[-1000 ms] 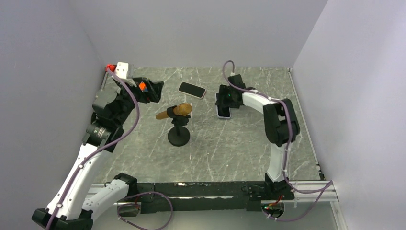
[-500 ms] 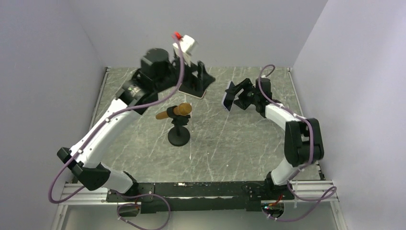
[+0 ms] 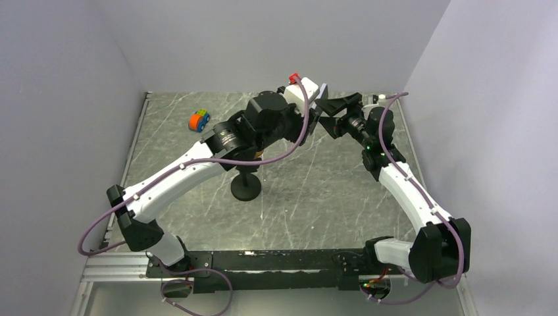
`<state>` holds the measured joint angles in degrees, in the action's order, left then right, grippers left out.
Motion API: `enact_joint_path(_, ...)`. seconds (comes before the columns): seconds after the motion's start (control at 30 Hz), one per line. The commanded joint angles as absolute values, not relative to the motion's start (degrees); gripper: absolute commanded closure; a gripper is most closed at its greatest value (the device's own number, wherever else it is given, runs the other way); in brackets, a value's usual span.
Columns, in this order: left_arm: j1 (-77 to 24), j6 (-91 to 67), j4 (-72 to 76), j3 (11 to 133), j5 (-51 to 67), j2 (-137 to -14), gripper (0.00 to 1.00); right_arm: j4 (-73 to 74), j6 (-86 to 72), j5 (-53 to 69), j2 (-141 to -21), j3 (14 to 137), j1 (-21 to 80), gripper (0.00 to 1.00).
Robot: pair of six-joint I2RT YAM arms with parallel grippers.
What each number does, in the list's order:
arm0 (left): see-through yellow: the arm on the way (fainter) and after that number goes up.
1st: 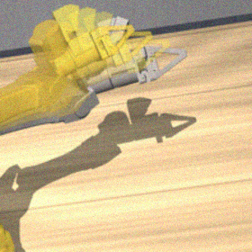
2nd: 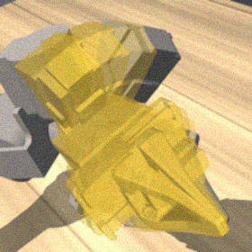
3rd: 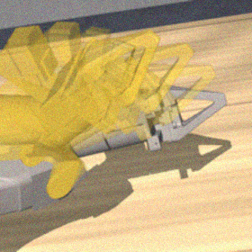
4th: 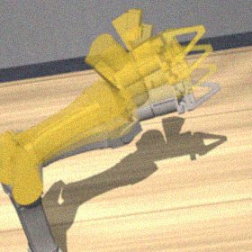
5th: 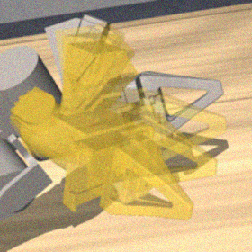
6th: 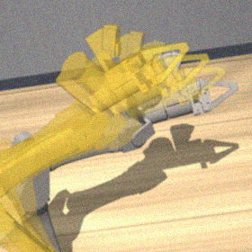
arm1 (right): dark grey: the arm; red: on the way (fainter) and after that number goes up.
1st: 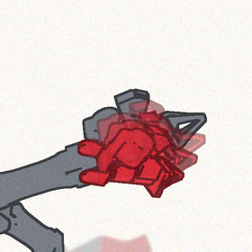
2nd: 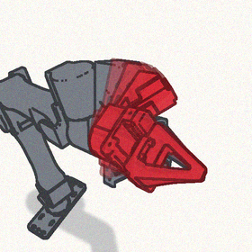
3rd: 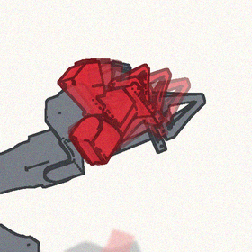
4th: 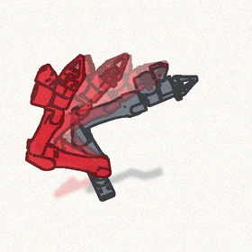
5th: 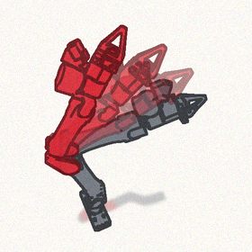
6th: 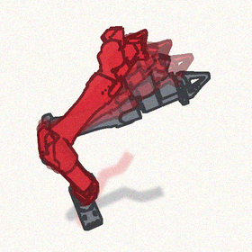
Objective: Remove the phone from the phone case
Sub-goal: Adjust the phone.
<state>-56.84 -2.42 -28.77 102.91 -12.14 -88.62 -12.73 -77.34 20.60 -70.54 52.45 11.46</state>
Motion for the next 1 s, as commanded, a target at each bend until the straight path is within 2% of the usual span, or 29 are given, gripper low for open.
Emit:
enact_joint_path(0.0,-57.47,-3.14,-28.78,105.60,-23.06,-90.52,0.35,-16.88,-82.54,18.38,-67.04,52.57,12.64,0.91)
enact_joint_path(0.27,-57.57,-4.43,-30.04,107.56,-23.76,-93.56,0.31,-17.75,-83.98,17.46,-65.89,53.97,15.25,0.91)
enact_joint_path(0.47,-57.58,-4.70,-29.73,107.65,-23.52,-94.25,0.36,-17.97,-83.38,16.51,-65.28,54.31,18.29,0.91)
enact_joint_path(0.8,-57.57,-5.93,-31.02,106.12,-22.63,-93.57,0.55,-17.54,-82.72,13.25,-63.07,53.81,21.08,0.91)
enact_joint_path(0.87,-57.57,-5.54,-31.13,106.00,-22.74,-93.45,0.64,-17.46,-82.50,13.34,-62.95,53.96,21.36,0.91)
enact_joint_path(0.97,-57.57,-5.28,-31.23,106.16,-23.12,-93.13,0.82,-16.83,-81.70,12.28,-62.13,53.81,21.78,0.91)
